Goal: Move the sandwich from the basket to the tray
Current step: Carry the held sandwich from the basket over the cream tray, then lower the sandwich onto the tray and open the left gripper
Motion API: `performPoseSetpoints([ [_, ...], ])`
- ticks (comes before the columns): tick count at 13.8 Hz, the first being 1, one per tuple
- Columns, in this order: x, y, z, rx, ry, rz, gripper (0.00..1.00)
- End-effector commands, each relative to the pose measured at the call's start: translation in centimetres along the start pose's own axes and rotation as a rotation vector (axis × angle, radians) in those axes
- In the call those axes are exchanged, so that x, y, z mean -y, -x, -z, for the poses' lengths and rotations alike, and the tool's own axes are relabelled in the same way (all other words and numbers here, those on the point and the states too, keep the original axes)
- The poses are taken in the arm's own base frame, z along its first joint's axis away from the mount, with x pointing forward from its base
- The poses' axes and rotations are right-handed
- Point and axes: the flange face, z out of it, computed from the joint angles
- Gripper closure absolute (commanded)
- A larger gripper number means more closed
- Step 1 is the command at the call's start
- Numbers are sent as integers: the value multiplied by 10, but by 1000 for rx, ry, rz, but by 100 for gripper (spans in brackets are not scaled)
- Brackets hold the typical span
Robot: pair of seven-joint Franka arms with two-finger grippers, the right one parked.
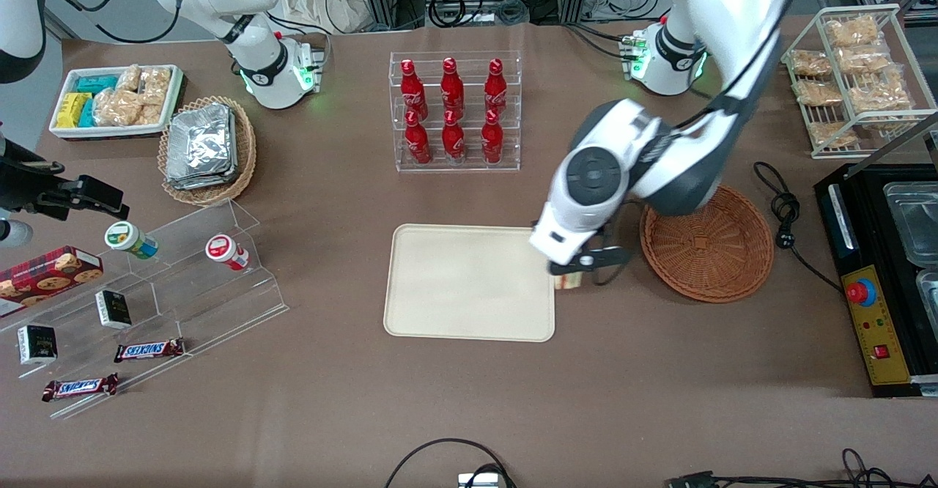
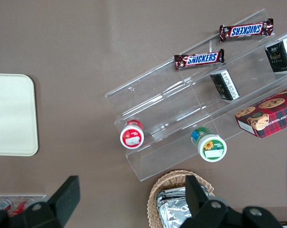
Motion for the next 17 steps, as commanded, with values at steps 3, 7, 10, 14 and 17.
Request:
performPoseSetpoints([
  [3,-41,35,-74,5,21,-90,100],
  [7,-34,42,-116,-23,68,-92,100],
  [10,-20,20,-123,-30,88,-65,100],
  [14,-20,13,-120,-36,99,-53,96],
  [17,-12,5,-112,-49,101,-49,0],
])
